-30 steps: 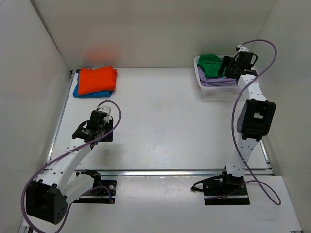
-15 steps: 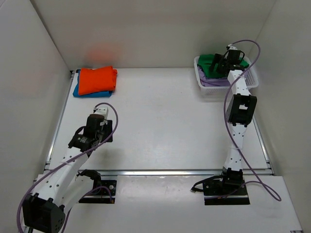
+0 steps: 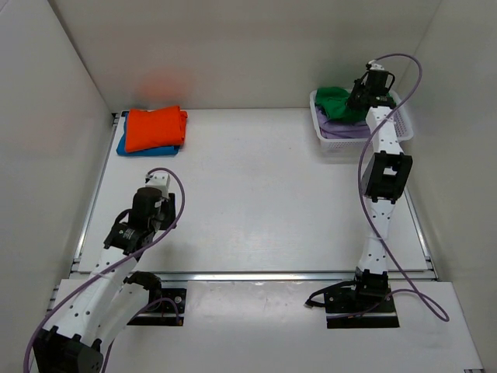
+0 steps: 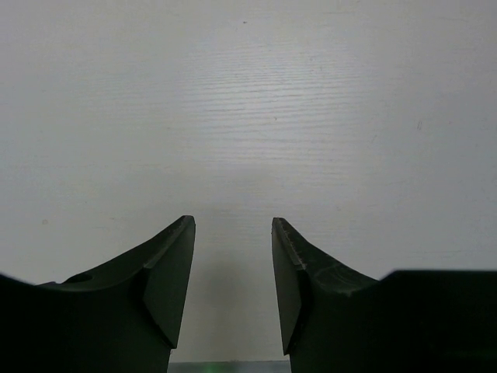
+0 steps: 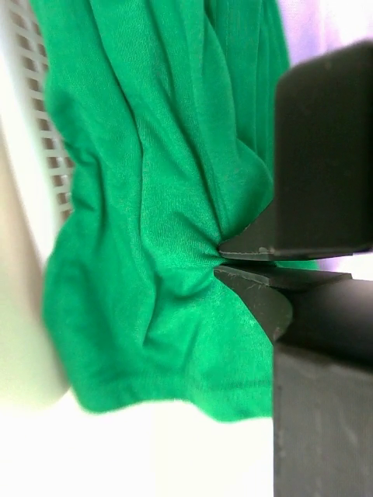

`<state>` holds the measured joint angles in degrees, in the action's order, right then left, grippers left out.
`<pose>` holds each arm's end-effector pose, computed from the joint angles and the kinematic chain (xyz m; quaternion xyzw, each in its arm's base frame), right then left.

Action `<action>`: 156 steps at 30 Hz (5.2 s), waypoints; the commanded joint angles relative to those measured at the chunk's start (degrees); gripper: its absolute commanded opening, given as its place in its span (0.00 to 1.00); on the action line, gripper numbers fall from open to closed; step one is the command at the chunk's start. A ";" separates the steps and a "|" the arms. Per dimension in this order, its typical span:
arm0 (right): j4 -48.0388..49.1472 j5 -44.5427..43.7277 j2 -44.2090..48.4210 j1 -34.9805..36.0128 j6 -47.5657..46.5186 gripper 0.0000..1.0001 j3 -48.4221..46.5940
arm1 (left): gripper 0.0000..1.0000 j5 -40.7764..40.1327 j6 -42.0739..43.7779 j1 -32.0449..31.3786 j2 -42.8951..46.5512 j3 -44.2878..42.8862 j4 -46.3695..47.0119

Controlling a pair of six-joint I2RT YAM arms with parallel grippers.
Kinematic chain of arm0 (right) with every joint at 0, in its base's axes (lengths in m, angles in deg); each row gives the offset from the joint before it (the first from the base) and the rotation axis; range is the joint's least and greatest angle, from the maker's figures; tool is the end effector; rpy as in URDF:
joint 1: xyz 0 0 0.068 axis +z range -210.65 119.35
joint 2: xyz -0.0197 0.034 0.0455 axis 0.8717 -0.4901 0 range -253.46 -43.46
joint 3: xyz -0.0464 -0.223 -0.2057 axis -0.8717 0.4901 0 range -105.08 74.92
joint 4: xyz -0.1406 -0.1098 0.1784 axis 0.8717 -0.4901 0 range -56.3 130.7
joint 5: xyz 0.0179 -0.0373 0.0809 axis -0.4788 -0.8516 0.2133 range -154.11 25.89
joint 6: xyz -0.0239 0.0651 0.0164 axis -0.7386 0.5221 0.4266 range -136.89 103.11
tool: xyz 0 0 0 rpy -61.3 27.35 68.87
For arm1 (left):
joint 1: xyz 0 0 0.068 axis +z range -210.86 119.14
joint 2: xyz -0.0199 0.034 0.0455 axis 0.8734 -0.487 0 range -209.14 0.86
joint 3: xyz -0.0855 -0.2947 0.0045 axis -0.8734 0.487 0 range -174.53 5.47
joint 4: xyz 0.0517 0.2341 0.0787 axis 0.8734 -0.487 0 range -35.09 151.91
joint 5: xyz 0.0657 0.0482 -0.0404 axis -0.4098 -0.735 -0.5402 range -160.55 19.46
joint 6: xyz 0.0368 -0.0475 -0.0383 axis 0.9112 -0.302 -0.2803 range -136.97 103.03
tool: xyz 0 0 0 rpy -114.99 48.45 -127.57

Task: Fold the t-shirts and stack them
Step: Grab crumpled tshirt from bin with the right arm, then move the tshirt to the center of the board, then flatten out the tshirt

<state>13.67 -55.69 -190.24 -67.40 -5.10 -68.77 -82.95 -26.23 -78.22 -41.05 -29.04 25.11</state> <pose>0.6191 -0.0648 0.2583 0.1030 0.8588 0.0855 0.4945 0.1303 -0.0275 0.2509 0.0228 0.9165 0.0078 0.3994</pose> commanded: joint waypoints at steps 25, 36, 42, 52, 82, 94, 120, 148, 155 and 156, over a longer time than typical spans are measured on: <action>19.02 -4.47 74.72 38.89 0.77 0.00 63.96 | 0.59 -4.29 -2.17 -1.09 8.69 0.75 1.20; 14.28 3.07 63.19 35.84 7.80 0.67 75.12 | 0.72 7.39 3.80 -2.50 -0.18 -0.04 3.05; 12.35 5.55 67.41 33.99 2.99 0.62 84.10 | 0.71 12.05 3.11 -7.93 -4.49 -5.83 0.24; 14.54 4.59 61.89 40.58 -3.00 0.62 86.22 | 0.87 20.84 -16.30 -16.02 -13.36 -4.03 9.96; 22.43 9.84 84.23 27.41 12.26 0.00 104.01 | 0.00 9.67 -6.67 0.02 -27.97 -24.89 -0.90; 16.12 14.60 94.47 14.57 12.48 0.00 110.48 | 0.00 4.58 0.29 2.34 -50.04 -41.96 -10.75; 13.66 20.48 122.88 7.88 14.05 0.32 118.38 | 0.21 3.96 5.21 9.27 -39.46 -35.99 -9.00; 49.17 25.06 71.38 35.74 32.67 0.55 113.82 | 0.06 6.60 3.63 11.30 -33.50 -30.28 -5.39; 50.49 24.71 64.35 40.48 35.31 0.56 111.53 | 0.10 6.78 3.81 11.30 -32.53 -29.04 -5.13; 50.58 25.32 63.73 40.41 35.75 0.56 111.18 | 0.11 6.87 3.81 11.30 -32.18 -28.52 -4.95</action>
<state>59.92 -31.03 -124.36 -28.34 28.16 44.88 -77.09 -22.36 -66.86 -76.57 -58.61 18.66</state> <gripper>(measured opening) 0.554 0.096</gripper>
